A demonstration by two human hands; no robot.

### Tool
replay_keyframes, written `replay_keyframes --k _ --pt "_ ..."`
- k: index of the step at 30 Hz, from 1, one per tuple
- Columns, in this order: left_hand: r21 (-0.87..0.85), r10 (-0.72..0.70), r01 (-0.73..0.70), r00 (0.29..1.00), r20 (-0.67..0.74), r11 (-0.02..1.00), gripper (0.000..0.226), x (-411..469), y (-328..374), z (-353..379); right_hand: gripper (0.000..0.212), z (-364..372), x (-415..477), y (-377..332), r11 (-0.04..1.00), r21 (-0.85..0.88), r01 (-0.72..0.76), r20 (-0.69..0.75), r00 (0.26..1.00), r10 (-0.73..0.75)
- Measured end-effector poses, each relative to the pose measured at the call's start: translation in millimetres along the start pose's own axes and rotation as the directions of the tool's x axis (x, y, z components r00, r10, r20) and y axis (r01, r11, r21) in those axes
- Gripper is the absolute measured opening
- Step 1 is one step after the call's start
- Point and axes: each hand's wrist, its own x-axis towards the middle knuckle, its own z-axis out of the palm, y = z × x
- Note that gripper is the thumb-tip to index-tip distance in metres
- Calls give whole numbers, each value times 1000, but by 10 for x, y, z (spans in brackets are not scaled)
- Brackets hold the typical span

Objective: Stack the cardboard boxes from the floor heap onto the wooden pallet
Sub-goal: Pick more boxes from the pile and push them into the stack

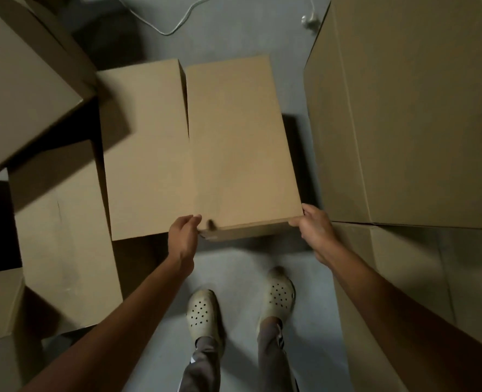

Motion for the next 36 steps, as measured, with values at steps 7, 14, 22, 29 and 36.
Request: replay_keyframes --k 7,14,22,29,36 --pt "-161 141 -130 988 61 978 14 -785 829 -316 85 -360 -957 -714 977 191 97 1 995 -99" --pt "-187 268 -237 951 158 953 29 -1667 1621 -902 79 -772 -2017 -1307 928 298 224 -18 973 -229" --pt "-351 363 -254 885 292 901 48 -2752 2039 -1692 69 -1056 -3479 -1943 855 380 352 -41 931 -364" --pt "-404 490 -364 829 271 839 89 -3418 2410 -2484 41 -868 -4853 -2041 799 416 435 -190 900 -392" --pt "-378 700 -603 680 217 702 57 -3888 2766 -2980 73 -935 -5684 -2004 751 432 499 -71 849 -523"
